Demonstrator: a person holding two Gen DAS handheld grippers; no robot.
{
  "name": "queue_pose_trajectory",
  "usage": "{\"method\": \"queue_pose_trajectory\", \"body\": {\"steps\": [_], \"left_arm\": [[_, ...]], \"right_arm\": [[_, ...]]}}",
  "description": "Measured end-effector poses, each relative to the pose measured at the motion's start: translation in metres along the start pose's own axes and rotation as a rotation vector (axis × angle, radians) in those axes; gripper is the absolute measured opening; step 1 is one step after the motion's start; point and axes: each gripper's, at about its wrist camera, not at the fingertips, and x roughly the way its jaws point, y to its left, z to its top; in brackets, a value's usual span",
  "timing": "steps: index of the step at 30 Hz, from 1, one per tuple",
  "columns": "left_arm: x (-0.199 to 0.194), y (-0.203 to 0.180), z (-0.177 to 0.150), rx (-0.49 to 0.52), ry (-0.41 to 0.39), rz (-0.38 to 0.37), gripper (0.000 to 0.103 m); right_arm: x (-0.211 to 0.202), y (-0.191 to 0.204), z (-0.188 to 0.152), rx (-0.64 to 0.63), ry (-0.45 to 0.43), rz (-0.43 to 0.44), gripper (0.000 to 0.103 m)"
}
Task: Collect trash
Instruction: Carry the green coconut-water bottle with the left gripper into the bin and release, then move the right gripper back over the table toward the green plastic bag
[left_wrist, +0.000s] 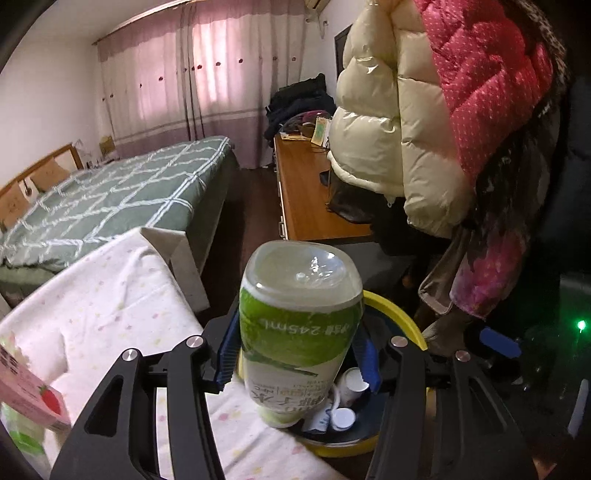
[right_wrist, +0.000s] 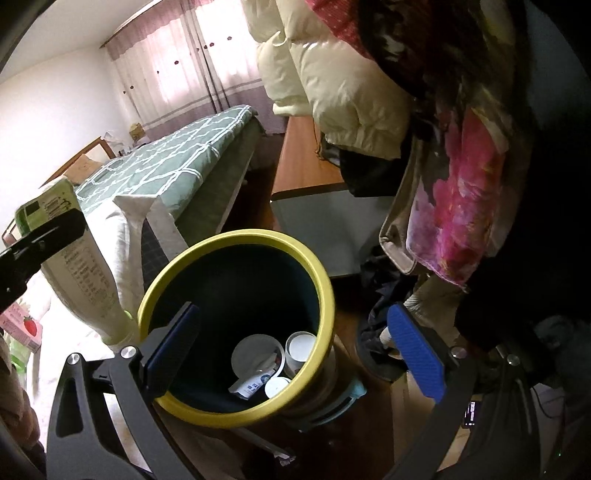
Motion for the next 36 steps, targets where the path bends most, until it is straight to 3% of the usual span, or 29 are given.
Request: {"method": "queue_pose_trajectory", "body": {"steps": [5,11,12,14,18,23,27,32,36], "left_arm": [[0.01,0.0,-0.001,-0.043,0.026,-0.048,0.052],[0.027,-0.005,-0.011,-0.016,0.078,-0.028,0.052],[0.027,-0.005,-0.012,-0.016,0.074,-0.013,0.054],[0.025,-0.003,-0.011,-0.019,0.066,-0.003,0.071],[0.014,0.005,-0.01,-0.036,0.059,0.006,0.075],[-0.032,0.028,-0.014,-0.089,0.006,0.016,0.077],[-0.077,0.062,-0.036,-0.173,-0.028,0.06,0.083],[-0.144,0.129,-0.081,-0.337,-0.072,0.176,0.088],[-0.198,0.174,-0.116,-0.418,-0.11,0.333,0.088]], "right_arm": [[-0.001,0.002,-0.001,-0.012,0.002,-0.004,0.097],[-0.006,0.005,-0.003,-0.031,-0.004,-0.032,0.097],[-0.007,0.006,-0.003,-0.032,-0.004,-0.034,0.097],[-0.009,0.007,-0.002,-0.037,-0.006,-0.041,0.097],[-0.012,0.009,-0.003,-0.044,-0.004,-0.048,0.097],[-0.018,0.016,-0.003,-0.061,-0.015,-0.034,0.096],[-0.017,0.03,-0.007,-0.085,-0.009,-0.005,0.096],[-0.013,0.062,-0.015,-0.144,0.015,0.048,0.096],[-0.016,0.105,-0.023,-0.217,0.013,0.118,0.096]]}}
